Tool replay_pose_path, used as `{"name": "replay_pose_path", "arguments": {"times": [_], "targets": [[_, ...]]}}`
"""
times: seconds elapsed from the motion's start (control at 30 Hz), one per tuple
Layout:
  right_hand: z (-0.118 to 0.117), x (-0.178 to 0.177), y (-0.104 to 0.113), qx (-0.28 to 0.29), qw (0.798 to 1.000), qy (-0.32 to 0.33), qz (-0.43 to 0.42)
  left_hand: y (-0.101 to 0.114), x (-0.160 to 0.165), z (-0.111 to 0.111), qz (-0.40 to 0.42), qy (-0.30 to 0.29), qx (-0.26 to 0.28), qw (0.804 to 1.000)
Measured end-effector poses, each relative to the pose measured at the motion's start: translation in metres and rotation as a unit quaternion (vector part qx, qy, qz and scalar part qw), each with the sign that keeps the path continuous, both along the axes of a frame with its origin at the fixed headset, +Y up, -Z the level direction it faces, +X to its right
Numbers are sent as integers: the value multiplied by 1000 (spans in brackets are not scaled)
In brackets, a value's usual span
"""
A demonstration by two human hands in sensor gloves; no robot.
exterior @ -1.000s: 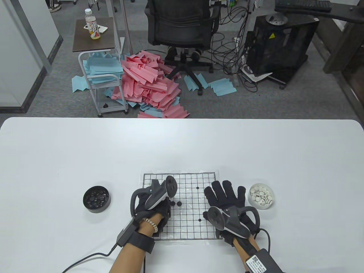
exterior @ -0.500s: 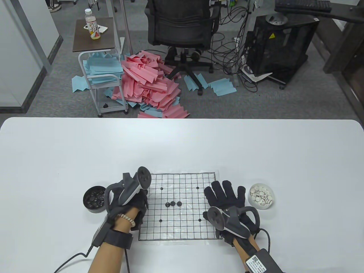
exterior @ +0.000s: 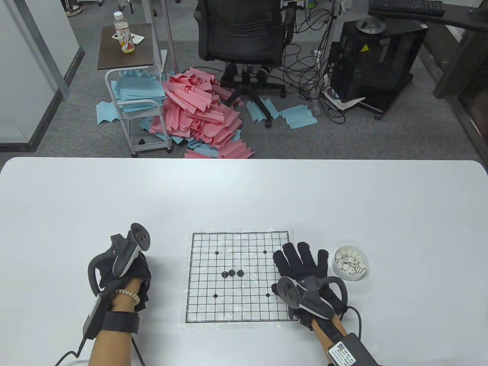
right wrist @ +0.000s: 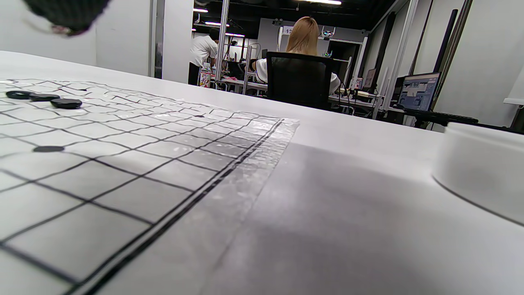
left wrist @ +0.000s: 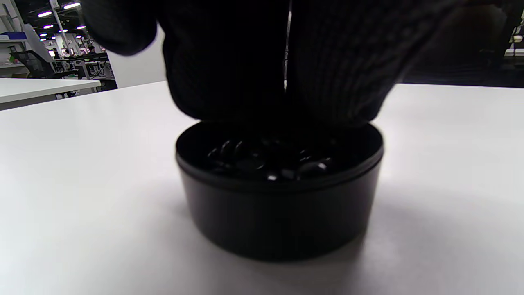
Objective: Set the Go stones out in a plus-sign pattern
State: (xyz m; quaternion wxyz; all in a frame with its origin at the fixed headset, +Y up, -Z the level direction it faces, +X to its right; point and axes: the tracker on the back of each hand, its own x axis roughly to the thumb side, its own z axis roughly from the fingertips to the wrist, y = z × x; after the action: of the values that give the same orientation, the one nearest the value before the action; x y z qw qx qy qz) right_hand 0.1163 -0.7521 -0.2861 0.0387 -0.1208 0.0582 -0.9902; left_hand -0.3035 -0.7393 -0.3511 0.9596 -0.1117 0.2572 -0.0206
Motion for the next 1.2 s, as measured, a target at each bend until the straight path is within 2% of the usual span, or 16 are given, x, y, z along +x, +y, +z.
{"name": "replay_pose_path", "arguments": {"times": [0.1,0.33,0.53,0.83,1.2], "targets": [[0,1,3,3,1000,-1,-9,-9,-5,-1,16,3,-27,1000],[0,4,3,6,1000,-6,-6,-20,-9,-4,10,4,-42,999],[0,2,1,1,1000,-6,0,-24,-8,-6,-8,9,-28,1000],[0,0,1,0,1000,-4,2,-25,-5,-5,-45,-18,18,999],[0,2,1,1,1000,-4,2,-18,-8,-2,-26,-10,43,999]]}}
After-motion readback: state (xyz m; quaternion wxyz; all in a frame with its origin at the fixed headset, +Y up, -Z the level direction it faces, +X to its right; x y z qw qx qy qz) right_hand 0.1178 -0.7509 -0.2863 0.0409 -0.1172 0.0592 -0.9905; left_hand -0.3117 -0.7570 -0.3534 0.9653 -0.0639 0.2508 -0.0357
